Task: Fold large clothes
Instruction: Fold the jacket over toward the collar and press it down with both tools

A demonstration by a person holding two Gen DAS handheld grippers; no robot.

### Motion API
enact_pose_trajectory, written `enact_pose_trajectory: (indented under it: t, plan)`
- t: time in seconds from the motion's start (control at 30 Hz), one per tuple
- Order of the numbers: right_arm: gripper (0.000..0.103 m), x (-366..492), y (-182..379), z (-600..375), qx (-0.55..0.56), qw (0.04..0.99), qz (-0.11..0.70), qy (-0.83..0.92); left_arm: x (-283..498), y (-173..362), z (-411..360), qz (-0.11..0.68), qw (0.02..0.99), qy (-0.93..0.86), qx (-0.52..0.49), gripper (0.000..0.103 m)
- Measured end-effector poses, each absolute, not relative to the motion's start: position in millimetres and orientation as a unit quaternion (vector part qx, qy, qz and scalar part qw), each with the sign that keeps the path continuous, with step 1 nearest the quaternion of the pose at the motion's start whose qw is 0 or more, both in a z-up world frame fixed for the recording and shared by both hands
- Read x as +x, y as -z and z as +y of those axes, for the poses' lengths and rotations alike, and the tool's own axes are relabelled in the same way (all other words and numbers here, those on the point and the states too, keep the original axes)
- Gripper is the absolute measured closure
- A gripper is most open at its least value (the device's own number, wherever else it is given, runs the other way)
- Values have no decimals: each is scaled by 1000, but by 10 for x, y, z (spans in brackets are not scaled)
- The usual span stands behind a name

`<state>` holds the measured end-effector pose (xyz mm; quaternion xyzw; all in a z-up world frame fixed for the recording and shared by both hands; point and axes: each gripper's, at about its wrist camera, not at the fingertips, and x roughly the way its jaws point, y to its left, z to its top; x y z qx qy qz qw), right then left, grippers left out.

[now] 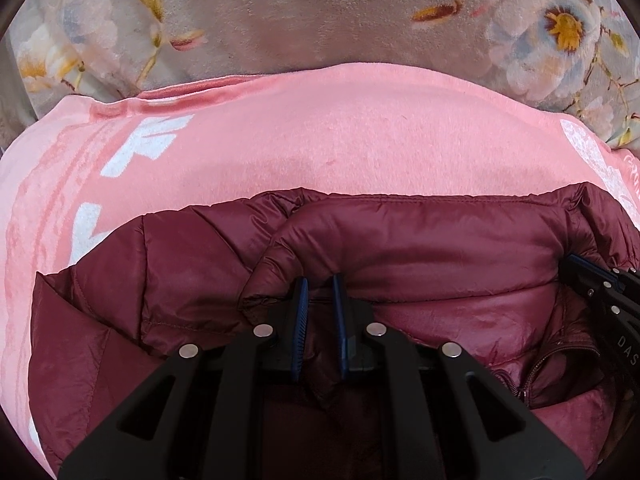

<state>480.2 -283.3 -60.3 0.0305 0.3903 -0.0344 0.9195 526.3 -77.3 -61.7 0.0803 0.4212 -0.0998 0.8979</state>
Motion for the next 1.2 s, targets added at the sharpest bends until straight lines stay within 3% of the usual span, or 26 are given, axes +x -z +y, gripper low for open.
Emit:
enact_pose_trajectory:
  t: [1.2]
  plan:
    - [103, 4795, 581, -2829, 33, 920, 389, 36, 5210, 652, -984, 407, 895, 54, 174, 89]
